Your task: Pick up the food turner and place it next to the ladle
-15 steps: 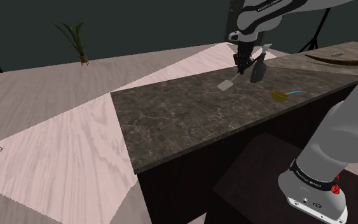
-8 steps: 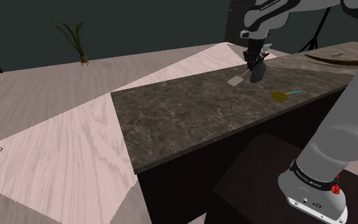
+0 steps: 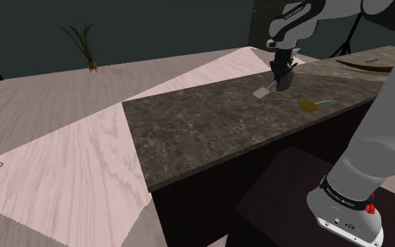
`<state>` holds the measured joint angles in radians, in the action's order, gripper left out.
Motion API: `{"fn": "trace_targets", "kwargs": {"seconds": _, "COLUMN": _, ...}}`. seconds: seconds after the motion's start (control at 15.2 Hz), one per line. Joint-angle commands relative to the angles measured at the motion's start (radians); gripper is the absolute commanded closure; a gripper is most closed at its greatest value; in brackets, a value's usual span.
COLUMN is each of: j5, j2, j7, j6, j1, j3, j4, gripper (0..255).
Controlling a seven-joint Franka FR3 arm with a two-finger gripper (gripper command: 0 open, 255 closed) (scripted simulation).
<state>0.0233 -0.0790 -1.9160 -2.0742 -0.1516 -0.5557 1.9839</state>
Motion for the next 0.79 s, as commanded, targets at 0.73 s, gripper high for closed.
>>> {"fn": "trace_targets", "kwargs": {"seconds": 0.73, "j5": -0.052, "j2": -0.083, "j7": -0.029, "j6": -0.168, "j1": -0.012, "j3": 0.007, "j4": 0.097, "gripper": 255}}
